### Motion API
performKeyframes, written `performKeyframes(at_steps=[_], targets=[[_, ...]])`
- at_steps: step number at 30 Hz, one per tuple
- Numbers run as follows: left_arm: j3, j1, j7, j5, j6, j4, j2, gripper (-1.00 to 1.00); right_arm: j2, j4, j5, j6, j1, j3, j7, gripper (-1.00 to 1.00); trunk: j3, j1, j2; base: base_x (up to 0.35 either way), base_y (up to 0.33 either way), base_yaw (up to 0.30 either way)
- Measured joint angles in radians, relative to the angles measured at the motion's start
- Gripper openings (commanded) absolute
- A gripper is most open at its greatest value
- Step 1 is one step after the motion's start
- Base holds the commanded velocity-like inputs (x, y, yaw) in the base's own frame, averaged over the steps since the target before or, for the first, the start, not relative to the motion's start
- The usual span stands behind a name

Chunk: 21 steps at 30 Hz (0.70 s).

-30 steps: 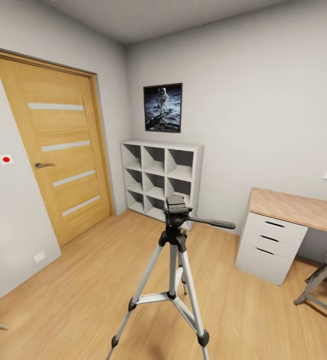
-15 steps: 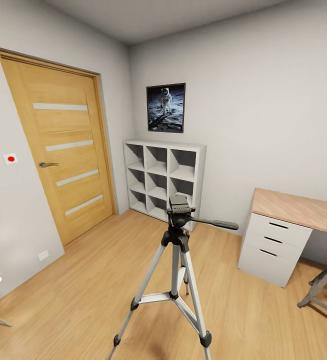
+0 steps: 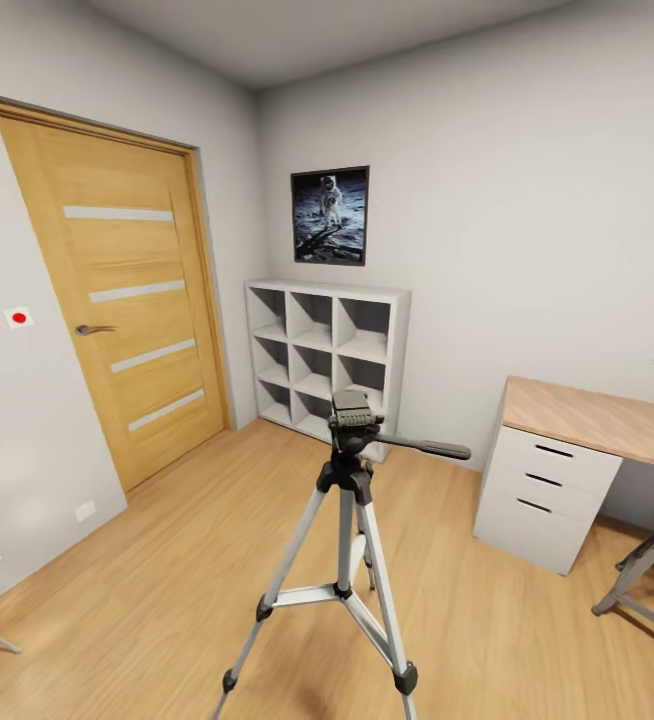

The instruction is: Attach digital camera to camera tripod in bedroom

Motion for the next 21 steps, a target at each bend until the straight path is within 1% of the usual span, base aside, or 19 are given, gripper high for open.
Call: performKeyframes(at_steps=[2, 6, 16, 21], targets=[[0.000, 0.000, 0.000, -0.010, 0.000, 0.000, 0.000, -1.00, 0.000, 0.000, 0.000, 0.000, 0.000, 0.000, 0.000, 1.00, 0.000, 0.000, 0.000, 0.000, -0.248, 0.000], [0.001, 0.000, 0.000, -0.014, 0.000, 0.000, 0.000, -1.00, 0.000, 0.000, 0.000, 0.001, 0.000, 0.000, 0.000, 1.00, 0.000, 0.000, 0.000, 0.000, -0.159, 0.000], [0.003, 0.000, 0.001, -0.009, 0.000, 0.001, 0.004, -1.00, 0.001, 0.000, 0.000, 0.002, 0.000, -0.001, 0.000, 1.00, 0.000, 0.000, 0.000, 0.000, -0.021, 0.000], [0.003, 0.000, 0.003, -0.005, -0.003, 0.001, 0.005, -1.00, 0.001, 0.000, 0.000, 0.003, 0.000, 0.000, -0.019, 1.00, 0.000, 0.000, 0.000, 0.000, -0.002, 0.000]])
